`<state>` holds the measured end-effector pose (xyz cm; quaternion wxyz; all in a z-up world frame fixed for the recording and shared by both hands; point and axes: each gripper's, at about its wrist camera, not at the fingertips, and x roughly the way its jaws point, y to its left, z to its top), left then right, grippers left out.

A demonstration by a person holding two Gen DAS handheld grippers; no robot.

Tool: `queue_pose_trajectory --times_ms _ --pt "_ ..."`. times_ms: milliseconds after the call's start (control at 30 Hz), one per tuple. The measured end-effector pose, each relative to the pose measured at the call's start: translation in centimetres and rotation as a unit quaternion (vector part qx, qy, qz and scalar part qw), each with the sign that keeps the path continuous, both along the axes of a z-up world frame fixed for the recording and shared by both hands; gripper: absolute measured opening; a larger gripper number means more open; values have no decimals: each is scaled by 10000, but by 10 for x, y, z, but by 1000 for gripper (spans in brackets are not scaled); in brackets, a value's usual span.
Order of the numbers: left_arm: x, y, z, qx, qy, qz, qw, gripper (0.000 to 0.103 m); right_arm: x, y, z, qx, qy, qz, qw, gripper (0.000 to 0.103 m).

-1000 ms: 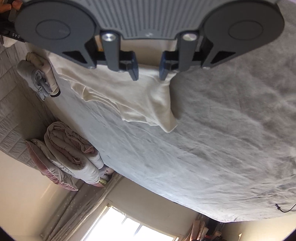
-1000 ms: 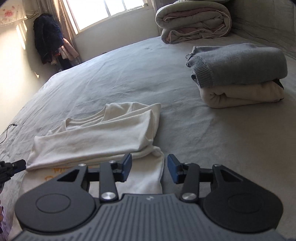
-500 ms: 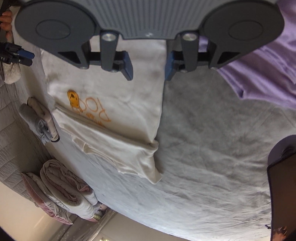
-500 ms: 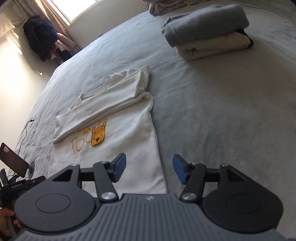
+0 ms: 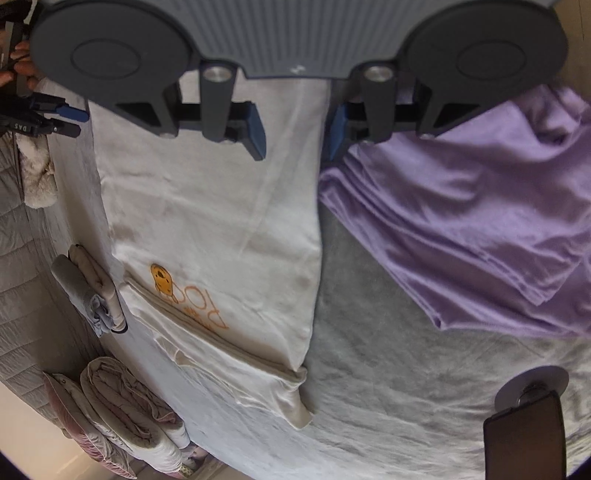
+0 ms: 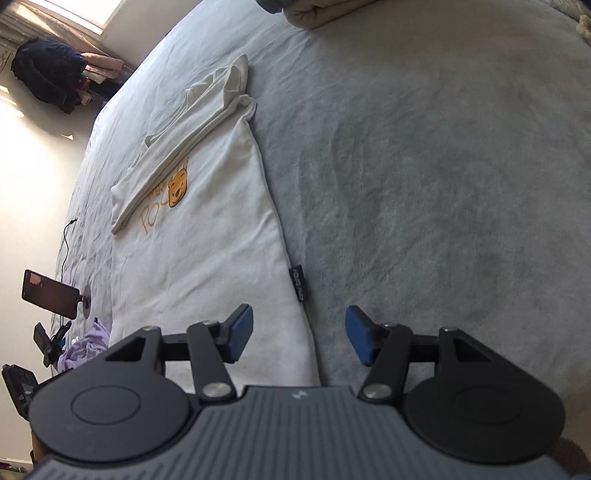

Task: Fold clothes
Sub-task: 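Open the left gripper and move both grippers to the sweatshirt hem, then grasp the sweatshirt hem with both grippers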

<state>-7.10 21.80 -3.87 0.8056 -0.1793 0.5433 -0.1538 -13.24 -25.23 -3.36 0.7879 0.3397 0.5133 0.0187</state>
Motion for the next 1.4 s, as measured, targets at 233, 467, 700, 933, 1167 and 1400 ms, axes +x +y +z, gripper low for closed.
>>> queue_pose_trajectory --times_ms 233,467,700,933,1167,1400 --pt "-21 10 -9 -274 310 -286 9987 37 -13 11 -3 -229 153 455 9986 54" --pt "-28 24 -18 -616 502 -258 9965 14 -19 22 -11 -275 188 928 9951 18" --pt "-42 39 -1 -1015 136 -279 9944 10 -29 25 8 -365 -101 1080 9934 9" --pt "-38 31 -12 -458 314 -441 9975 10 -27 38 2 -842 198 1296 9878 7" --pt "-31 29 -12 -316 375 -619 9969 13 -19 45 -5 -965 387 1411 9845 16" --pt "-26 40 -15 -673 496 -378 9958 26 -22 37 0 -626 329 1244 9897 40"
